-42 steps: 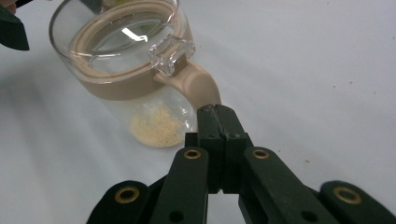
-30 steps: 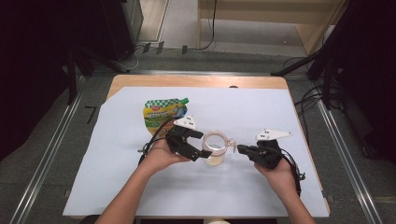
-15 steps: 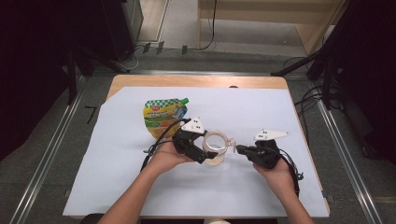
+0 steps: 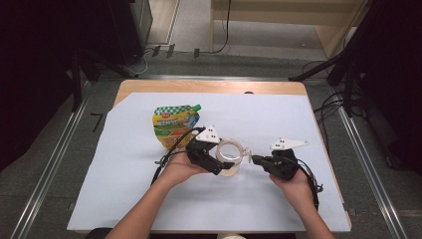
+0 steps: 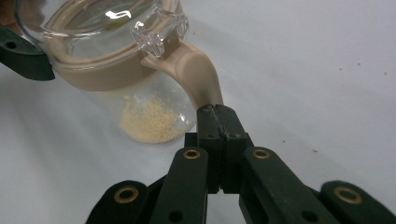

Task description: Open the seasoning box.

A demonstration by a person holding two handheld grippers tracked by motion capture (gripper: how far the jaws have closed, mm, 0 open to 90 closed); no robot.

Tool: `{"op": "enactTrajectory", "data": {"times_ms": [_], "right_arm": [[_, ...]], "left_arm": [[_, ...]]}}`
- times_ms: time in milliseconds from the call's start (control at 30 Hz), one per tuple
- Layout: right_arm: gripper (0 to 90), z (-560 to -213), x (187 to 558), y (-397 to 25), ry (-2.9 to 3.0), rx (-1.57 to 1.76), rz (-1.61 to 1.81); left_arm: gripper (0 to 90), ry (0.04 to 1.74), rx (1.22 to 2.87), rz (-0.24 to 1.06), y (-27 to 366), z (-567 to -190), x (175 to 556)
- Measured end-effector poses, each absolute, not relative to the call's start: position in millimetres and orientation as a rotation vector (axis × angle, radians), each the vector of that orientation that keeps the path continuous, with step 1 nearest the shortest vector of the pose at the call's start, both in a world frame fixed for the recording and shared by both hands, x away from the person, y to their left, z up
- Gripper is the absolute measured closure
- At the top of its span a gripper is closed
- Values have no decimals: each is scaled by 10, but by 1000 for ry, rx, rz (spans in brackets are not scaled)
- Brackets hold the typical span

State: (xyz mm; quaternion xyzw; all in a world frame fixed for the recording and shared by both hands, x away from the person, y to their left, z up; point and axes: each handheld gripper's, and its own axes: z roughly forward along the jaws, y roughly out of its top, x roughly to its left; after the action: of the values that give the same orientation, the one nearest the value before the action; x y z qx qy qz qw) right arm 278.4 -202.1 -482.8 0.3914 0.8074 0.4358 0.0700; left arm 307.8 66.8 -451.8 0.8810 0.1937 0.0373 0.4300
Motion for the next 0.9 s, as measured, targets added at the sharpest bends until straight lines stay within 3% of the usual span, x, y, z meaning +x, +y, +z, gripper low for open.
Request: {"op": "enactTrajectory", "data": {"times_ms": [633,767,800,833,900], "right_arm": [[900,-4828,2788,-2024,2430,1175,1317],[900,-4826,2784,-2022,2430,1176,1319],[900,-4826,2783,-2022,2430,1175,1320],[900,-4830,2785,-2020,2429,1175,1325],[900,-4837,2786,-2015,2431,1178,1320]], "left_arm": [[128,486,2166,97,671,-4426,3072],[167,499,2078,71,737,-4347,3093],[268,511,2064,100,762,-4317,3088],[310,509,2068,95,770,-4303,3098],[249,499,2091,56,770,-4326,3106]]}}
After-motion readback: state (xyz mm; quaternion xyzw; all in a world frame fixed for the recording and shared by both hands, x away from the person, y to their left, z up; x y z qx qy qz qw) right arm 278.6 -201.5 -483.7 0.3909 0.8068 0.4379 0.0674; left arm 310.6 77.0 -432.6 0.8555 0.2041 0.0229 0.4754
